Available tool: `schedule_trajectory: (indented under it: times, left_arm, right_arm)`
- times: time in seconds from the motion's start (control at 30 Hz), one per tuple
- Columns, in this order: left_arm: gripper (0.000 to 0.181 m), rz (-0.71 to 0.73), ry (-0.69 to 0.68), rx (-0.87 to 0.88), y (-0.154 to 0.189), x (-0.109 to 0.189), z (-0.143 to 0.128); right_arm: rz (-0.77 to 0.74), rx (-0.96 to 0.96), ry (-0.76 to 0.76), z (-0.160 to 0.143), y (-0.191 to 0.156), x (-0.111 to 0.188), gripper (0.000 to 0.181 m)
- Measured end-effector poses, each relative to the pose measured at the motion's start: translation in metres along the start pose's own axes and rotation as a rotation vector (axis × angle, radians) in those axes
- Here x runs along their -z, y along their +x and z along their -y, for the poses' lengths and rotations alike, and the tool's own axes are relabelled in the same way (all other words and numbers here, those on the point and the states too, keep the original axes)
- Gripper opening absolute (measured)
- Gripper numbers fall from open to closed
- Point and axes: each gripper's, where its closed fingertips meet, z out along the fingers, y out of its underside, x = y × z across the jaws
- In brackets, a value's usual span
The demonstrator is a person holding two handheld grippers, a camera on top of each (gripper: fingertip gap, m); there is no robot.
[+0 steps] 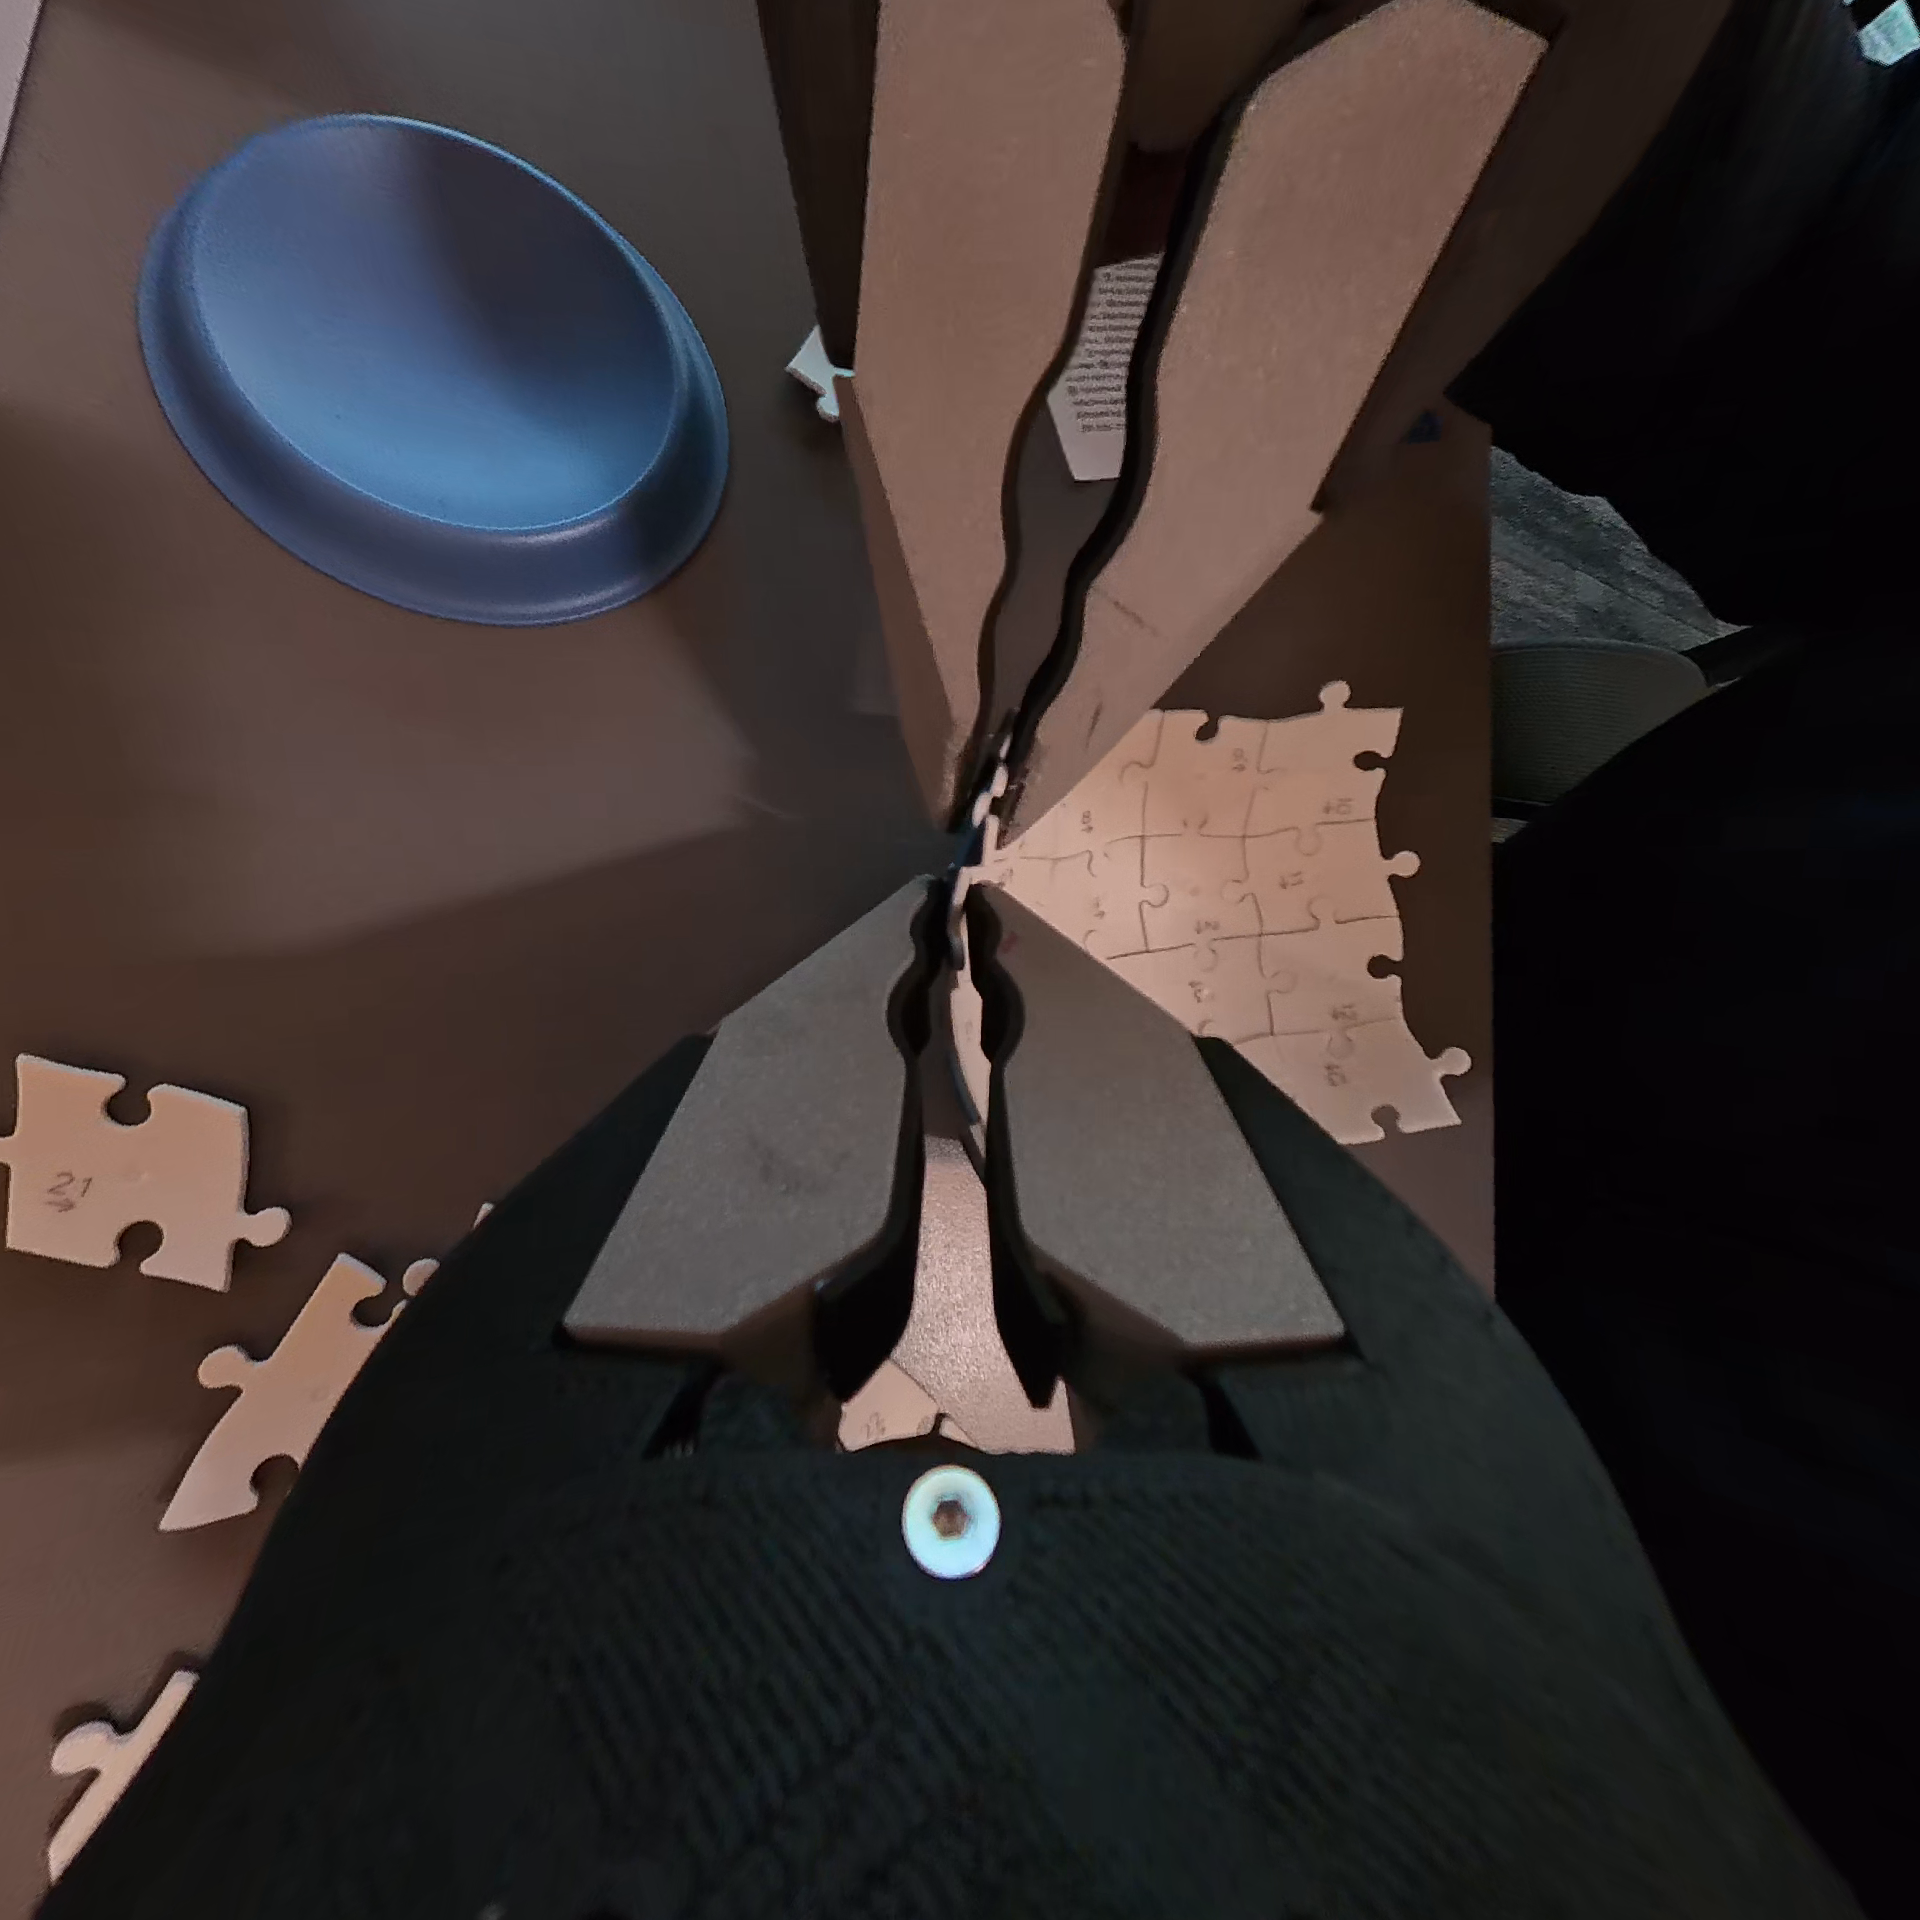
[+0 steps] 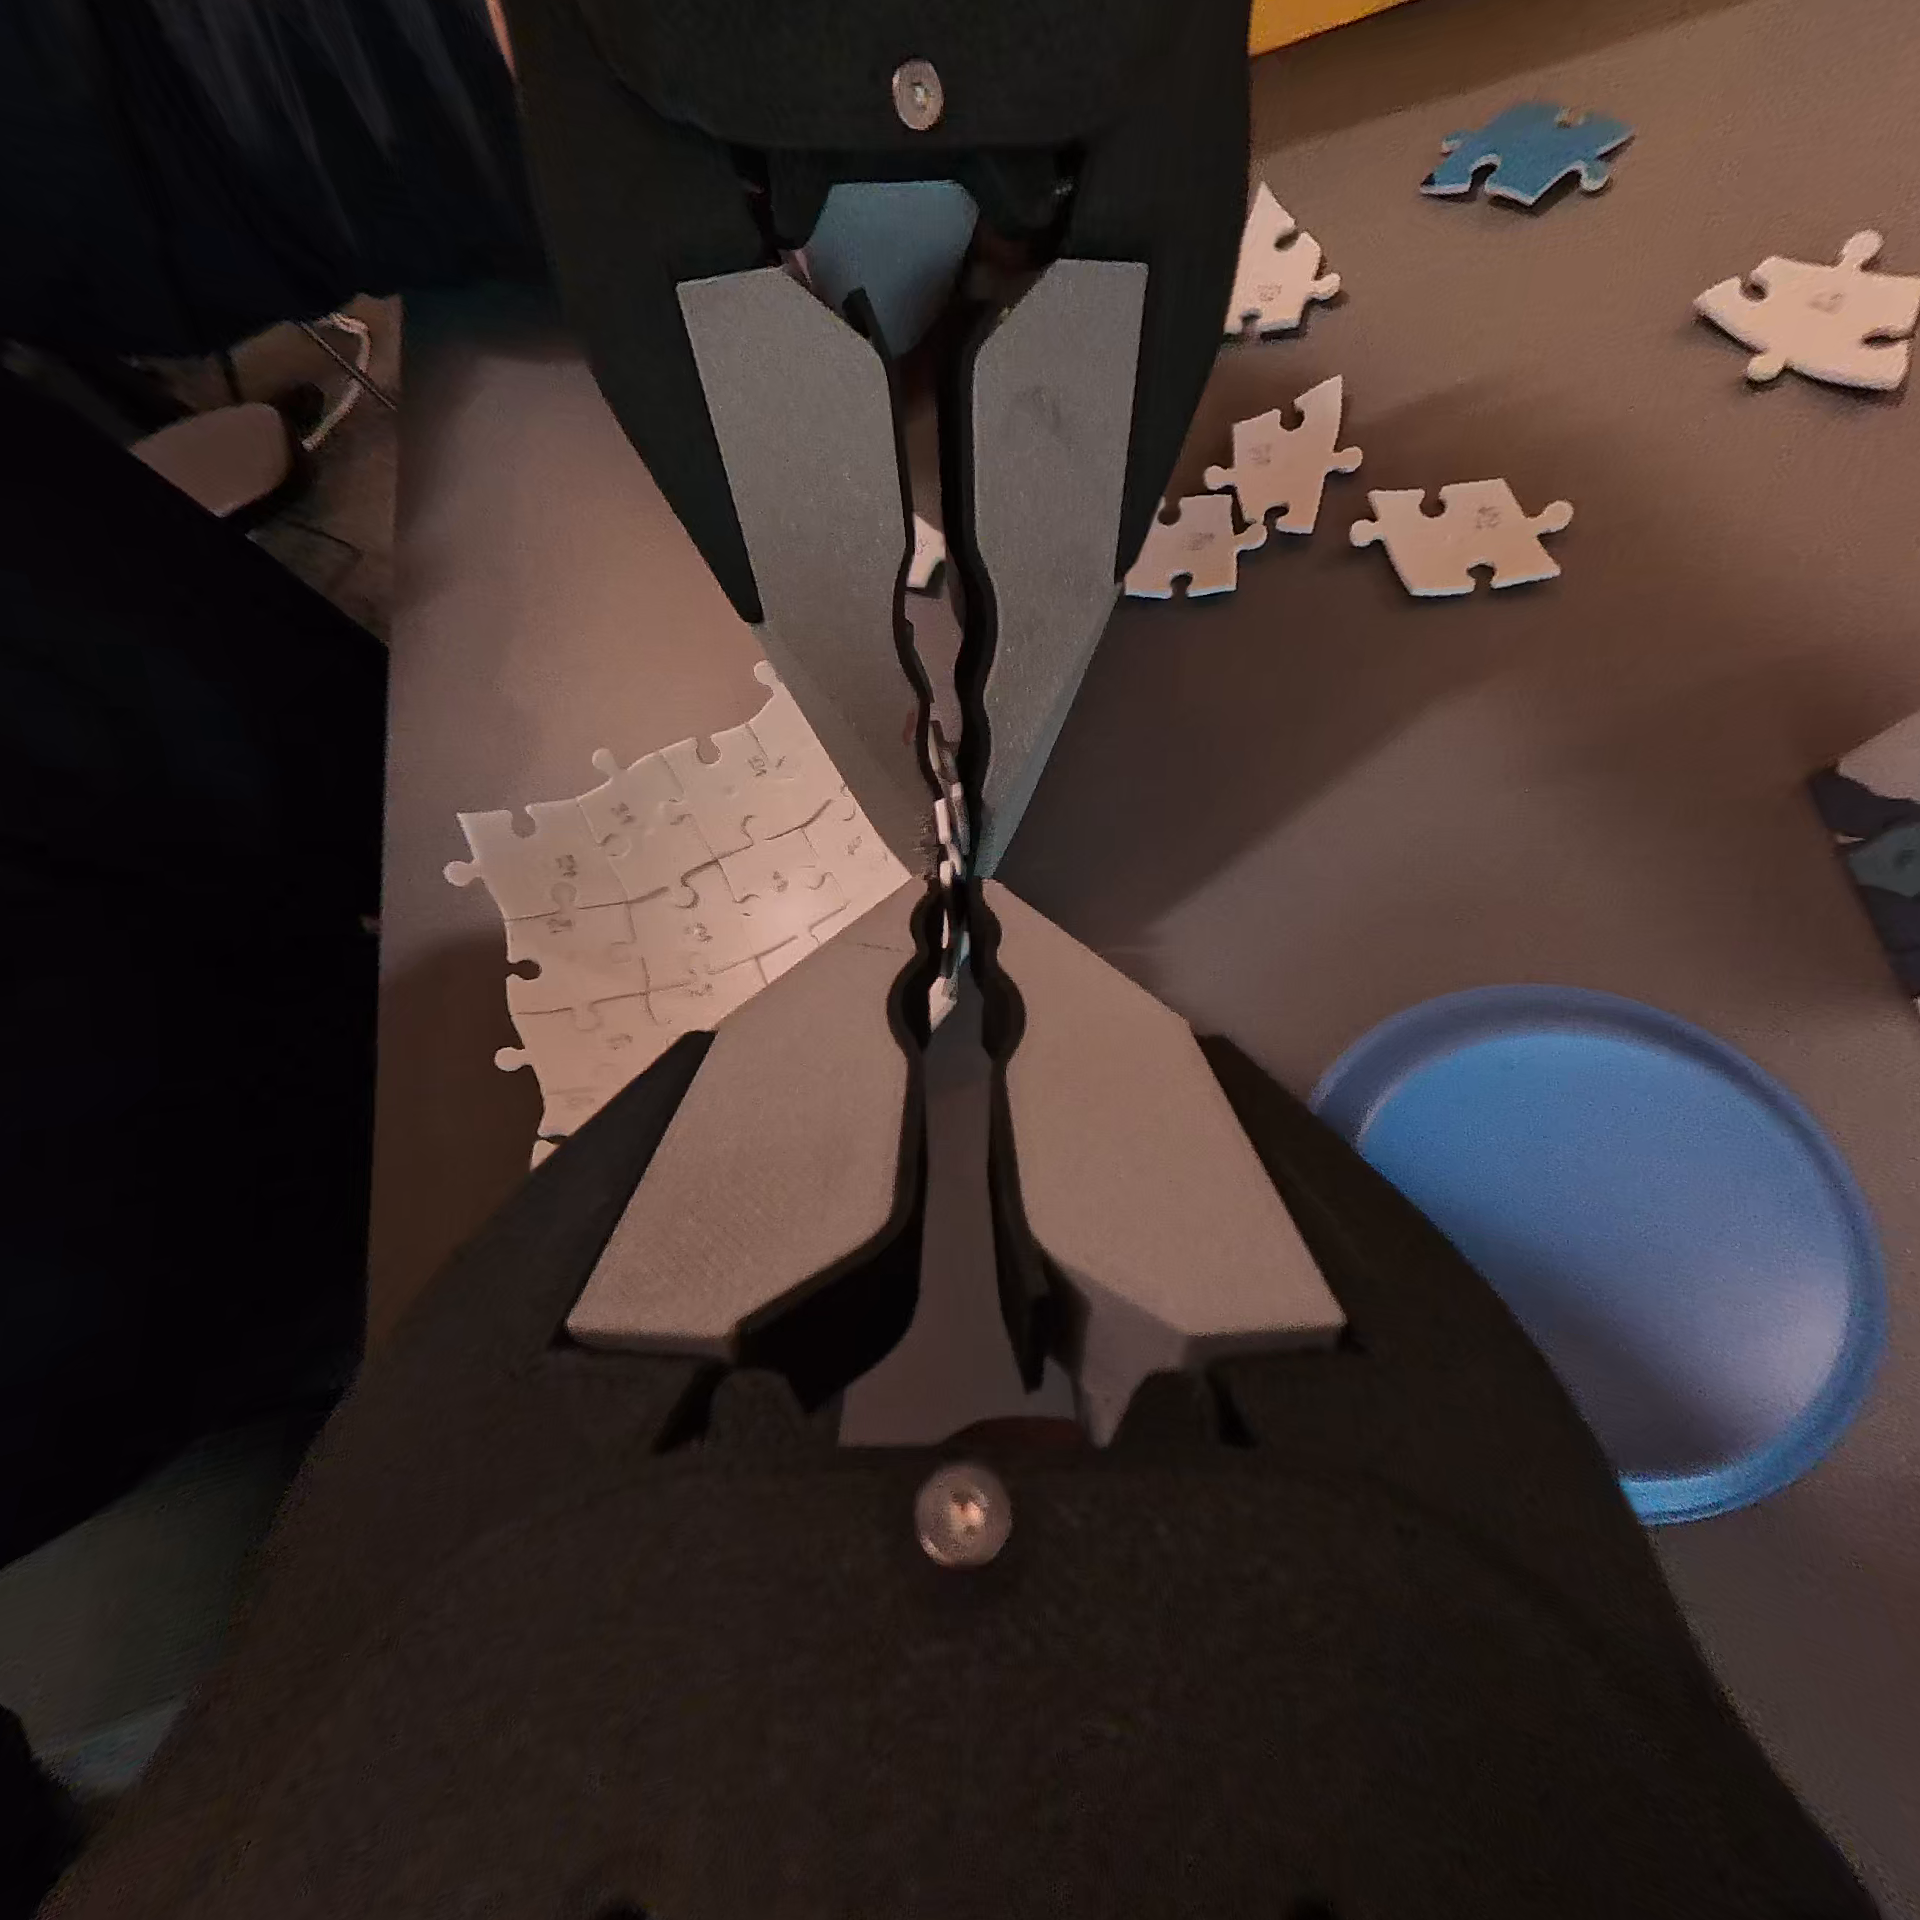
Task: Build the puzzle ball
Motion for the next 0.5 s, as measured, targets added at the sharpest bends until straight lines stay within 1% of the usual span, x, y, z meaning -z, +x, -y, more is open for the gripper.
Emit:
schedule_trajectory:
  times: [0.13, 0.23, 0.5]
  left_arm:
    - [0.001, 0.004, 0.001, -0.003, 0.0003, 0.0007, 0.0003]
    - [0.001, 0.007, 0.003, 0.002, -0.0008, 0.0011, 0.0003]
    - [0.002, 0.019, -0.002, 0.000, -0.0020, 0.0007, -0.0004]
  right_arm:
    - [0.044, -0.060, -0.002, -0.0030, -0.0013, 0.0002, 0.005]
    - [0.038, -0.077, -0.021, -0.0068, 0.0013, -0.0018, 0.008]
    - [0.066, -0.152, -0.029, -0.0097, 0.0017, -0.0052, 0.004]
